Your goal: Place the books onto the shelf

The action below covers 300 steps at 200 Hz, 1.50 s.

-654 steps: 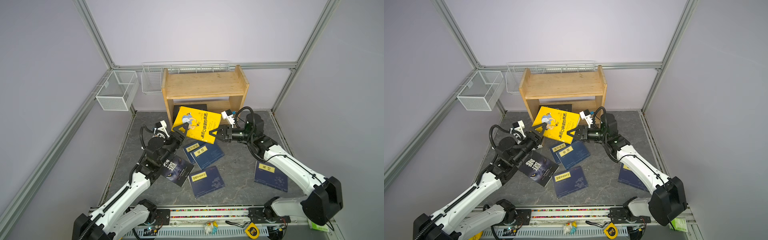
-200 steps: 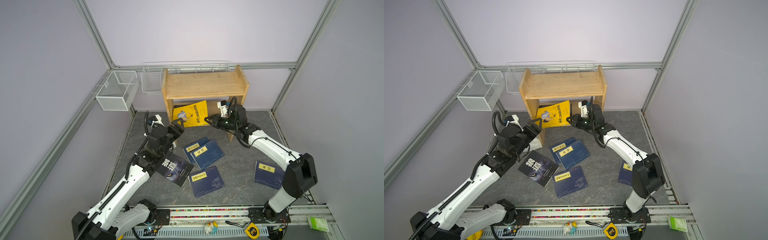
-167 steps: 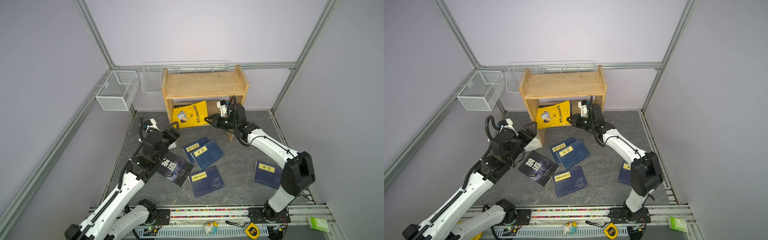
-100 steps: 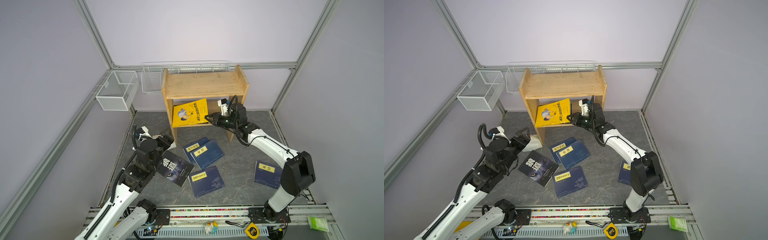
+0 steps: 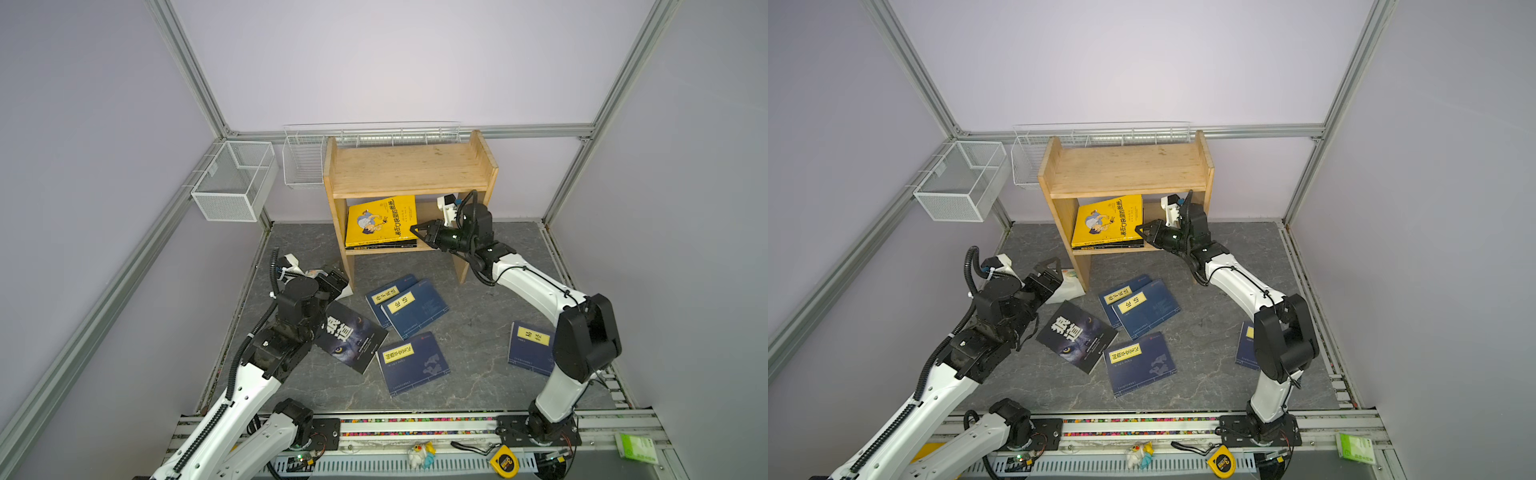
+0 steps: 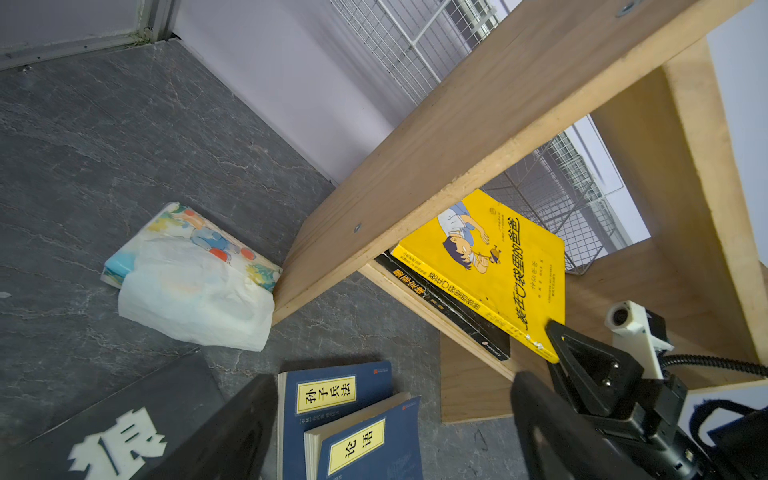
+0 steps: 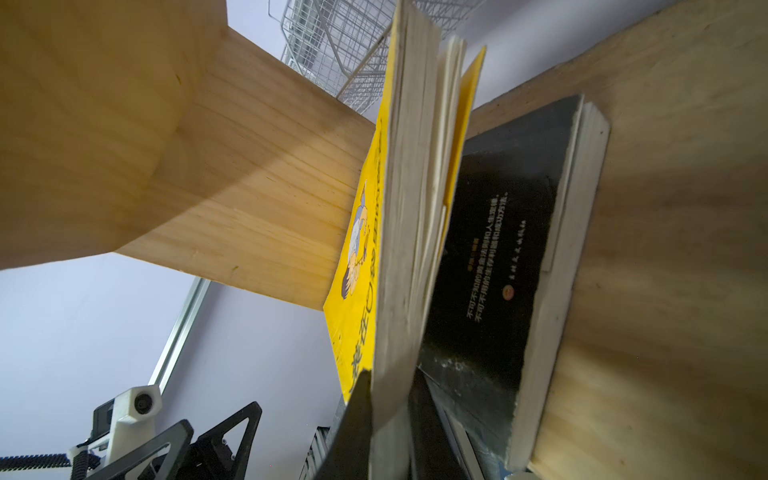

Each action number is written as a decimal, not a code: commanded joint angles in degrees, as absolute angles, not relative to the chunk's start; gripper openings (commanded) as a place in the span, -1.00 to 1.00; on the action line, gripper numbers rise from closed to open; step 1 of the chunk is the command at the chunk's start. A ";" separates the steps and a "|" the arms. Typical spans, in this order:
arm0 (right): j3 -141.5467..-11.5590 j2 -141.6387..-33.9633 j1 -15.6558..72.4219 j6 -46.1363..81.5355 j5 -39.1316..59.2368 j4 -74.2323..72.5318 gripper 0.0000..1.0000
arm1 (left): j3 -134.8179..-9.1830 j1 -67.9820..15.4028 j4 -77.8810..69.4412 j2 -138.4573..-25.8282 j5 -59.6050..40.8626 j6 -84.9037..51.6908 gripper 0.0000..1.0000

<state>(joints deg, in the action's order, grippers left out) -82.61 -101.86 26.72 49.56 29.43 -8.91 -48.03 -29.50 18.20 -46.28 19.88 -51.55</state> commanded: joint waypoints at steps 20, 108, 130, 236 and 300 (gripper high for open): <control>-85.30 -102.25 26.72 49.76 31.06 -14.17 -0.74 | -46.15 -27.62 17.28 -46.32 18.14 -51.19 0.81; -85.80 -104.77 26.70 49.24 30.75 -13.11 -0.73 | -48.07 -23.11 12.26 -51.21 6.69 -46.74 0.99; -85.78 -105.53 26.76 49.22 30.63 -12.55 -0.73 | -49.57 -21.12 9.70 -53.98 1.83 -43.93 0.99; -85.28 -105.91 27.48 47.33 27.77 -9.23 -0.74 | -58.60 -17.75 3.95 -68.04 -0.42 -34.49 0.99; -85.54 -105.56 28.59 44.16 23.81 -5.26 -0.72 | -59.93 -17.75 1.16 -74.74 1.43 -30.81 0.99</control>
